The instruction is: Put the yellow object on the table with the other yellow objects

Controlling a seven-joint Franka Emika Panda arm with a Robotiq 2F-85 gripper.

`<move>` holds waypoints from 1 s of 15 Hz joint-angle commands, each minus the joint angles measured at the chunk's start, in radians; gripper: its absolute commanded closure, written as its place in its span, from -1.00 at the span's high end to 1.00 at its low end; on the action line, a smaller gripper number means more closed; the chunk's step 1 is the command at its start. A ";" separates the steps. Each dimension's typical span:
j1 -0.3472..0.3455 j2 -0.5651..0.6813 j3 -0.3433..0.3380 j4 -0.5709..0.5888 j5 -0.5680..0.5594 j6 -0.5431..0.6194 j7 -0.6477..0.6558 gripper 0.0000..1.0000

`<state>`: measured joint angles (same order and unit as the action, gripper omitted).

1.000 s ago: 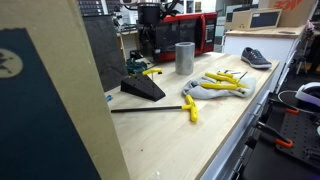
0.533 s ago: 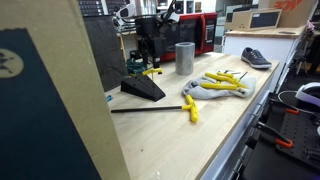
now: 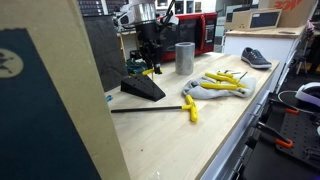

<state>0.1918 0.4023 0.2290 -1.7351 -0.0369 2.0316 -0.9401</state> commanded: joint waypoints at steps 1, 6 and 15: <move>0.000 0.012 0.009 0.035 -0.017 -0.026 -0.001 -0.42; 0.017 -0.014 0.002 0.016 -0.050 0.008 0.054 -1.00; 0.030 -0.122 0.008 -0.041 -0.117 0.143 0.124 -0.92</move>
<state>0.2257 0.3456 0.2300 -1.7296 -0.1381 2.1366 -0.8449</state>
